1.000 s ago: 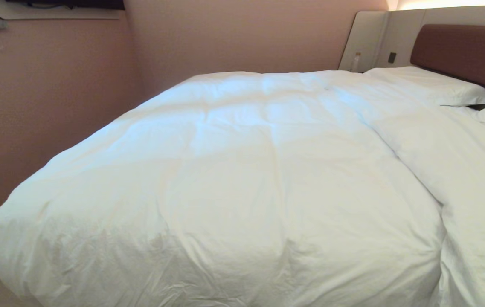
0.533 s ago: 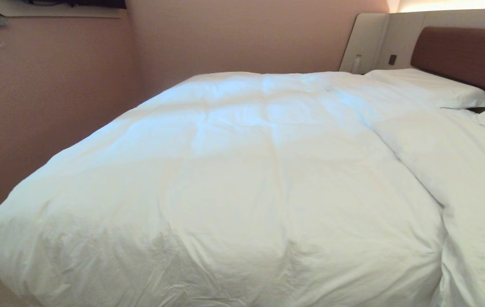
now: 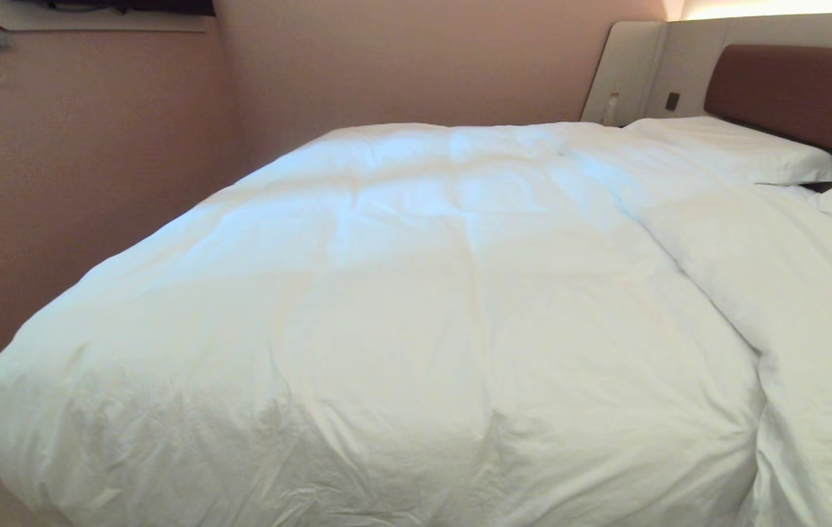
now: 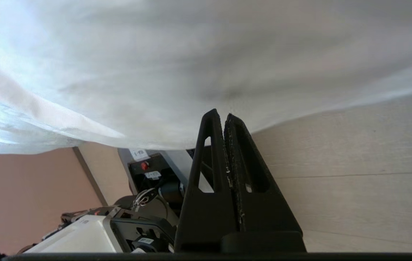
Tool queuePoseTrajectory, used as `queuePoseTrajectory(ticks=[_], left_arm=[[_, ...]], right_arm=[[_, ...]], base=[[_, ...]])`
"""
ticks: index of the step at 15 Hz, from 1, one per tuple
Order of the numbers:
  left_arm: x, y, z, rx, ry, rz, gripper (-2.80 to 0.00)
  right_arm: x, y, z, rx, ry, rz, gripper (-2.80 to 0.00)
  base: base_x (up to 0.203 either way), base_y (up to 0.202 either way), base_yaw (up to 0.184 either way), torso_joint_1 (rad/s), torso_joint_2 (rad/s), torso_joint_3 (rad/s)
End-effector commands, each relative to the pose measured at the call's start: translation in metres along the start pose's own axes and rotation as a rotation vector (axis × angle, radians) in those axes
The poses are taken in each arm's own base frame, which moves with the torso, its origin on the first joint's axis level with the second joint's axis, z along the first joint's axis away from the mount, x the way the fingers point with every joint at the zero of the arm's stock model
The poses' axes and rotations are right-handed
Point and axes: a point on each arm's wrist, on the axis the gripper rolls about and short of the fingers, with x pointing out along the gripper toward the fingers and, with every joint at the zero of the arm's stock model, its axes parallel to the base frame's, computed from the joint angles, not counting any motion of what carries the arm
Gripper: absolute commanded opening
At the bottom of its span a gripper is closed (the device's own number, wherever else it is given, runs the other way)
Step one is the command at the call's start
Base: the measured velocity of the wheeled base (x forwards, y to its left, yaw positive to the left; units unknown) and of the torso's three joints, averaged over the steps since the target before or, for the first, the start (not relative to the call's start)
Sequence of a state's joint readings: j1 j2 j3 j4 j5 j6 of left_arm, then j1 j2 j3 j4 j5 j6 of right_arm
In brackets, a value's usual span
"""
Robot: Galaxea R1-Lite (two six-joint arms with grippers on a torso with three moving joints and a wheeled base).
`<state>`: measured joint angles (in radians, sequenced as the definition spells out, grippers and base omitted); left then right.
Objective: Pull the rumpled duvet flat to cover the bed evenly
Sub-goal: Flatten the corners of the folded blanket
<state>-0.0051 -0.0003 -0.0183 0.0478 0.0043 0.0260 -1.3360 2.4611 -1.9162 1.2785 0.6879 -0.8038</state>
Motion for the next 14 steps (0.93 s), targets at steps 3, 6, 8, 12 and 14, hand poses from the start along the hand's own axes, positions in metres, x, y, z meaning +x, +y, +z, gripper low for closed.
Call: queuePoseTrajectory(ticks=[3, 6, 8, 12, 14], left_arm=[[0.000, 0.000, 0.000, 0.000, 0.000, 0.001, -2.80], [0.000, 0.000, 0.000, 0.000, 0.000, 0.001, -2.80], [0.000, 0.000, 0.000, 0.000, 0.000, 0.000, -2.80], [0.000, 0.000, 0.000, 0.000, 0.000, 0.001, -2.80], [0.000, 0.000, 0.000, 0.000, 0.000, 0.000, -2.80]], right_arm=[[-0.010, 0.012, 0.001, -0.020, -0.014, -0.010, -2.80], [-0.018, 0.033, 0.005, -0.060, -0.030, -0.020, -2.80], [-0.018, 0.056, 0.012, -0.110, -0.024, -0.018, -2.80], [-0.014, 0.116, 0.022, -0.192, 0.016, 0.049, -2.80], [-0.010, 0.151, 0.023, -0.241, 0.036, 0.088, -2.80]], base=[[0.000, 0.000, 0.000, 0.000, 0.00, 0.000], [0.000, 0.000, 0.000, 0.000, 0.00, 0.000], [0.000, 0.000, 0.000, 0.000, 0.00, 0.000], [0.000, 0.000, 0.000, 0.000, 0.00, 0.000], [0.000, 0.000, 0.000, 0.000, 0.00, 0.000]])
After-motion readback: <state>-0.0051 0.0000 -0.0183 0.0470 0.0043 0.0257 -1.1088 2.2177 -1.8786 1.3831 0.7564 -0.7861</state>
